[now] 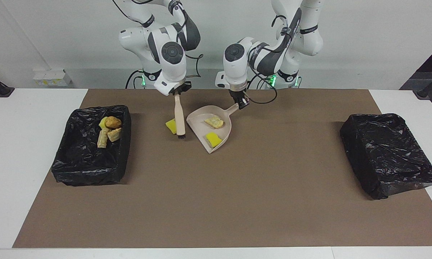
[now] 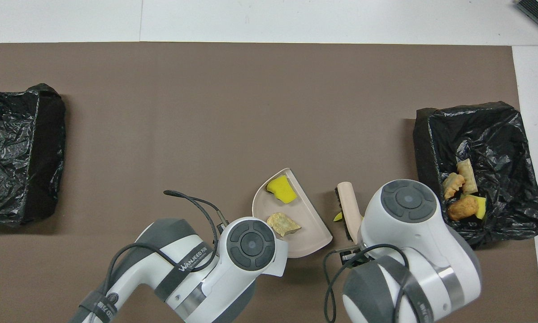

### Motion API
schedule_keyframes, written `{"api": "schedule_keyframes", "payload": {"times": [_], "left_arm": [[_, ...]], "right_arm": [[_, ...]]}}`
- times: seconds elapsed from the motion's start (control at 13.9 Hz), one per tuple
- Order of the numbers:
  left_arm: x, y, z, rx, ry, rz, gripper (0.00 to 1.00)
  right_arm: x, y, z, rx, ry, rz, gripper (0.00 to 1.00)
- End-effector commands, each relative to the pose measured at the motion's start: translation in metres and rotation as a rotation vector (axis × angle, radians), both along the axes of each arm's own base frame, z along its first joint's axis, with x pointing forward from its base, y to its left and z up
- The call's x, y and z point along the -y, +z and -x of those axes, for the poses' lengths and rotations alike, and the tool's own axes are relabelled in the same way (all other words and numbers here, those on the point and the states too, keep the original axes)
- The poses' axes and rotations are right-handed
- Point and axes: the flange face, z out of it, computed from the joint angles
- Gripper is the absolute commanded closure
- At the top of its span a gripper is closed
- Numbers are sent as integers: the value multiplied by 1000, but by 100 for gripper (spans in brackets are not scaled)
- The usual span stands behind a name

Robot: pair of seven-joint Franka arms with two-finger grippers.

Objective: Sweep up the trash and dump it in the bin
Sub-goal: 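Sweep sponge and bread into the dustpan with the right gripper's brush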

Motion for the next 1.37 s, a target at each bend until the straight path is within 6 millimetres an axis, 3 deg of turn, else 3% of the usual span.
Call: {"api": "schedule_keyframes", "payload": {"times": [0.0, 0.14, 0.29, 0.5, 0.79, 0.94, 1.15, 1.3], "left_arm": [[7, 8, 7, 10, -48, -25, 100], [18, 16, 16, 3, -71, -33, 100], [26, 17, 24, -4, -80, -29, 100], [27, 18, 33, -17, -87, -47, 100], [27, 17, 34, -17, -84, -49, 100], [27, 17, 34, -17, -82, -49, 100], [25, 16, 36, -22, -82, -56, 100], [24, 16, 35, -22, -81, -56, 100]], "right_arm": [[28, -6, -2, 0, 29, -22, 100], [68, -16, -2, -5, 73, -75, 100], [90, -24, -1, 12, 100, -107, 100], [100, -37, 20, 63, 123, -113, 100], [115, -39, 23, 70, 122, -122, 100], [94, -43, 28, 81, 107, -117, 100], [12, -38, 55, 82, 17, -116, 100], [-32, -38, 75, 82, -24, -115, 100]]}}
